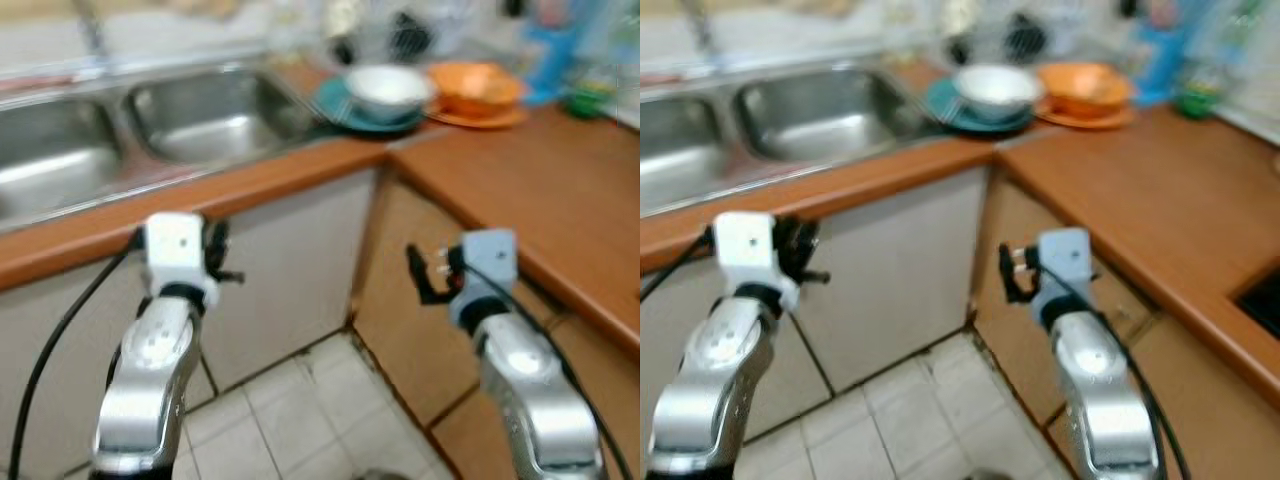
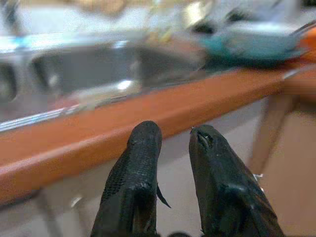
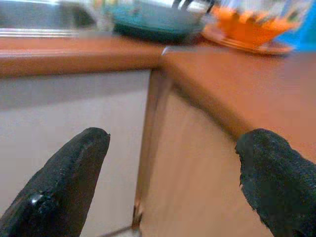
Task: Kitchen organization
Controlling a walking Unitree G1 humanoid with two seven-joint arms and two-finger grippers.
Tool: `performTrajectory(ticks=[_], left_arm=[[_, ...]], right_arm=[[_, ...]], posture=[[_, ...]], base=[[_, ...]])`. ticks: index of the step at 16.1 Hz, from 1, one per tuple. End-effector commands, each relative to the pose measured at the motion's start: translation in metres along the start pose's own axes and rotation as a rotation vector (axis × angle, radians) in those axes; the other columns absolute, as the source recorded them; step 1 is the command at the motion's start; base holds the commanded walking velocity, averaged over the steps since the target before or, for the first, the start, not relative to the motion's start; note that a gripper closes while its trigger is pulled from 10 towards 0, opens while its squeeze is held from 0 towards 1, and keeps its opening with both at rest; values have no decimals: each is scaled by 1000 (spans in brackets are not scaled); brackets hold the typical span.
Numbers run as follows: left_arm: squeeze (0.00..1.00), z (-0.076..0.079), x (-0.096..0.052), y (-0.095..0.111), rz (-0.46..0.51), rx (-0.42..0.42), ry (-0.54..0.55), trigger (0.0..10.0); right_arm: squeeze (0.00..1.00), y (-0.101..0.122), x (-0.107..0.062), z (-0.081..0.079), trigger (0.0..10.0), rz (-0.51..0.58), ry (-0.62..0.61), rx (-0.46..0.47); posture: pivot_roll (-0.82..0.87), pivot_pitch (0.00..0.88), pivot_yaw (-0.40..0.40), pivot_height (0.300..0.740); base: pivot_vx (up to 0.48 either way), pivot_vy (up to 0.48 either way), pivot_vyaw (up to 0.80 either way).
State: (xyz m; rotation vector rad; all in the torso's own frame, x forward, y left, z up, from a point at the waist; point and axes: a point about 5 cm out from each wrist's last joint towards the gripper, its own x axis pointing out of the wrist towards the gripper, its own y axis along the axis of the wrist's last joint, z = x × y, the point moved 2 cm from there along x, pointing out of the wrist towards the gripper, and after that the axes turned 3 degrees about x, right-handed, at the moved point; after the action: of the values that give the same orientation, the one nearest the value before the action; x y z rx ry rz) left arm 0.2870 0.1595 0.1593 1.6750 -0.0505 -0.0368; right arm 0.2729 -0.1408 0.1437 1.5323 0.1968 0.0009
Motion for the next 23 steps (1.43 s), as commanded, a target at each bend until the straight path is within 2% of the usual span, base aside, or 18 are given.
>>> performTrajectory(ticks=[1, 2, 3, 4, 5, 7, 9, 13, 16, 23], left_arm=[[0, -3, 3, -7, -15, -5, 21, 10000], [0, -3, 4, -4, -3, 31, 37, 10000], [0, -3, 2, -3, -3, 6, 37, 10000], [0, -5, -1, -3, -7, 45, 27, 10000], [0, -12, -2, -5, -13, 48, 60, 10000], [0, -17, -2, -7, -23, 51, 79, 10000], [0, -15, -4, -11, -44, -3, 68, 10000], [0, -15, -5, -13, -49, 32, 74, 10000], [0, -17, -11, -10, -35, 7, 67, 10000], [0, -15, -13, -8, -24, -3, 61, 10000]], right_arm=[[0, -1, 0, -4, 10000, 1, 20, -16], [0, -2, -1, -3, 10000, 0, 14, -30], [0, 0, -4, -6, 10000, 3, 21, 33], [0, -2, -5, -9, 10000, -10, 25, 86], [0, -5, -3, -13, 10000, -36, 28, 106], [0, -4, 2, -16, 10000, -45, 35, 85], [0, 1, 3, -16, 10000, -42, 40, 93], [0, 5, 5, -12, 10000, -38, 56, 80], [0, 10, 6, -15, 10000, -20, 69, 64], [0, 16, 8, -21, 10000, 35, 85, 14]], posture=[[-138, 0, 49, 740], [-139, 0, 53, 740], [-131, 0, 53, 740], [-120, 0, 47, 740], [-113, 0, 42, 740], [-114, 0, 38, 740], [-128, 0, 31, 740], [-109, 0, 11, 740], [-100, 0, 13, 740], [-89, 0, -5, 740]], base=[[0, 0, 0], [0, 0, 0], [0, 0, 0], [0, 0, 0], [0, -480, 0], [0, -480, 0], [0, 0, 0], [0, 0, 0], [0, 0, 0], [292, 0, 0]])
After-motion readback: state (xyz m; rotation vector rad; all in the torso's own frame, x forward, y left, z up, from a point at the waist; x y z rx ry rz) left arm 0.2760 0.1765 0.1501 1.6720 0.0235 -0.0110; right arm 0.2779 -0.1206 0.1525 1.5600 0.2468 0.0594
